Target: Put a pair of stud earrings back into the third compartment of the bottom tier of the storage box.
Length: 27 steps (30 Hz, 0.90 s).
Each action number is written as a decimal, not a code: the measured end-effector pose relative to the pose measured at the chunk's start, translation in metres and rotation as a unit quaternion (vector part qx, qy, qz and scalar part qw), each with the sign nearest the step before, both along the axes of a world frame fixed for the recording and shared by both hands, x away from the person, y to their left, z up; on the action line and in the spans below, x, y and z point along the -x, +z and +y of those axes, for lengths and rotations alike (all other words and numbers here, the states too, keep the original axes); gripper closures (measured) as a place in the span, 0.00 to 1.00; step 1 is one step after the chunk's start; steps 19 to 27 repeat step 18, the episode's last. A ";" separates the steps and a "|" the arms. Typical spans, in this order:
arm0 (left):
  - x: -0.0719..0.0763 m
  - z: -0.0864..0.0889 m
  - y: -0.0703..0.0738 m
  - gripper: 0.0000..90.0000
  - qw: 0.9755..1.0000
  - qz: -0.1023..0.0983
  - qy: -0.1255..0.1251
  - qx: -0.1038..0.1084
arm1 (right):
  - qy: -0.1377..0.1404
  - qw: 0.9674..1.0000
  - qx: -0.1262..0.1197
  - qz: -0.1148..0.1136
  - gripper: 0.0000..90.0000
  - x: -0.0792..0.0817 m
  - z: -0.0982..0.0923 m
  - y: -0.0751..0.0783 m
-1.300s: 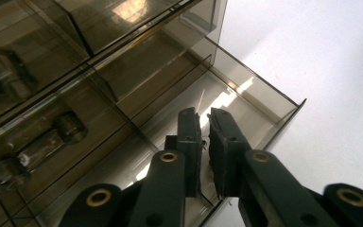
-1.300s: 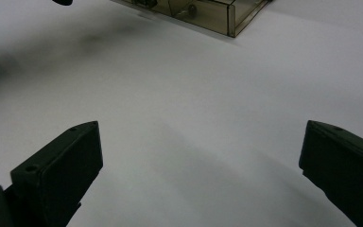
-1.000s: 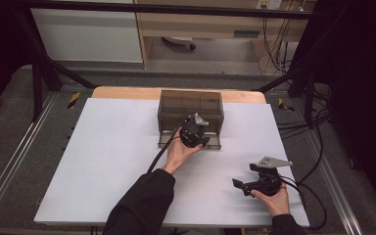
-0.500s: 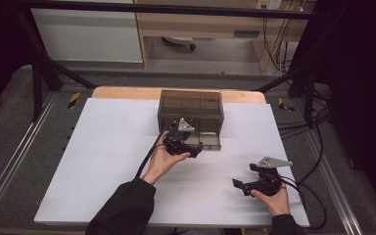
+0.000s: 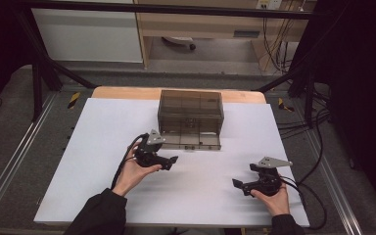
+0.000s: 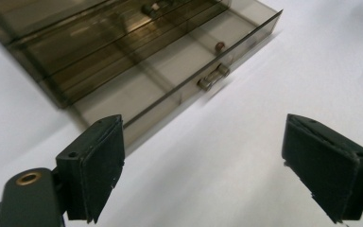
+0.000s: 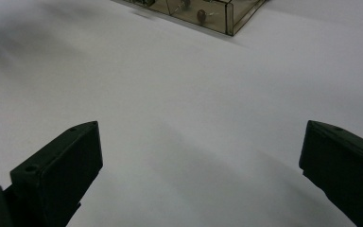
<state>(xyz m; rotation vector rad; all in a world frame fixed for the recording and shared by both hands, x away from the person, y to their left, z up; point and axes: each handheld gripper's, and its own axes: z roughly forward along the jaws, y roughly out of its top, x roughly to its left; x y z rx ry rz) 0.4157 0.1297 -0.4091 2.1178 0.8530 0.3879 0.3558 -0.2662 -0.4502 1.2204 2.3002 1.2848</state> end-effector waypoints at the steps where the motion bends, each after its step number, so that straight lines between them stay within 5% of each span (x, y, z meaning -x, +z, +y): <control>1: 0.002 0.006 -0.001 0.15 1.000 0.002 0.001 0.004 | 0.000 1.000 0.000 0.000 0.01 0.000 0.000 0.000; 7: 0.016 0.038 -0.005 0.15 1.000 0.000 0.010 0.014 | -0.001 1.000 0.001 0.000 0.01 0.000 0.000 0.000; 8: 0.021 0.043 -0.005 0.15 1.000 0.012 0.023 0.011 | -0.001 1.000 0.002 0.001 0.01 0.000 0.000 0.000; 12: 0.026 0.061 -0.014 0.15 0.999 -0.008 -0.003 0.031 | -0.002 1.000 0.002 0.001 0.01 0.000 0.000 -0.001; 18: 0.042 0.087 -0.022 0.15 1.000 -0.004 0.027 0.010 | -0.003 1.000 0.001 0.002 0.01 0.000 0.000 0.000; 27: 0.042 0.087 -0.022 0.15 1.000 -0.004 0.027 0.010 | -0.003 1.000 0.001 0.002 0.01 0.000 0.000 0.000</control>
